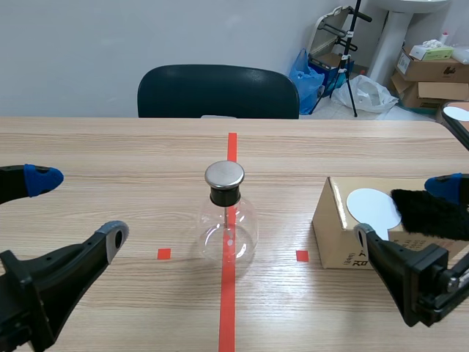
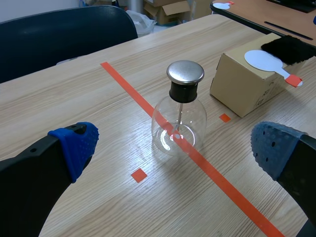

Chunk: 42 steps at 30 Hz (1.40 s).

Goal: Do the electroscope experiment

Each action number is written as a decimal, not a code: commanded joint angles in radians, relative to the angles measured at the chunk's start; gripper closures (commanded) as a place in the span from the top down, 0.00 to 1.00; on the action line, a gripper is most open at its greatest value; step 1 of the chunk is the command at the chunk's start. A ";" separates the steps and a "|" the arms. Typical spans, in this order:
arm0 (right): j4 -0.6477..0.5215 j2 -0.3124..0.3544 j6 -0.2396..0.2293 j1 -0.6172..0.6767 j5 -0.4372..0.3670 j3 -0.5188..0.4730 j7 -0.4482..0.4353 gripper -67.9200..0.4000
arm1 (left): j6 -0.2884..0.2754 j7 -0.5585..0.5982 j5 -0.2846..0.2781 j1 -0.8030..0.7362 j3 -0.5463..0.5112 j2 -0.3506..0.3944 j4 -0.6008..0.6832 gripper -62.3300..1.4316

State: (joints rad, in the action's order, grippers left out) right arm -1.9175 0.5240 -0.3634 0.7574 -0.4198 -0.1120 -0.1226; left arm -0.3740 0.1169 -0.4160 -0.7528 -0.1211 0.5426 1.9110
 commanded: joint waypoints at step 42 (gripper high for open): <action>-0.017 0.016 0.031 0.060 0.273 -0.012 -0.043 1.00 | -0.002 0.014 -0.007 0.003 -0.003 -0.008 0.018 1.00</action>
State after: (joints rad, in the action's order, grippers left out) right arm -1.9175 0.5243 -0.3374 0.8116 -0.1436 -0.1120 -0.1513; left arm -0.3740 0.1169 -0.4164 -0.7528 -0.1211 0.5426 1.9110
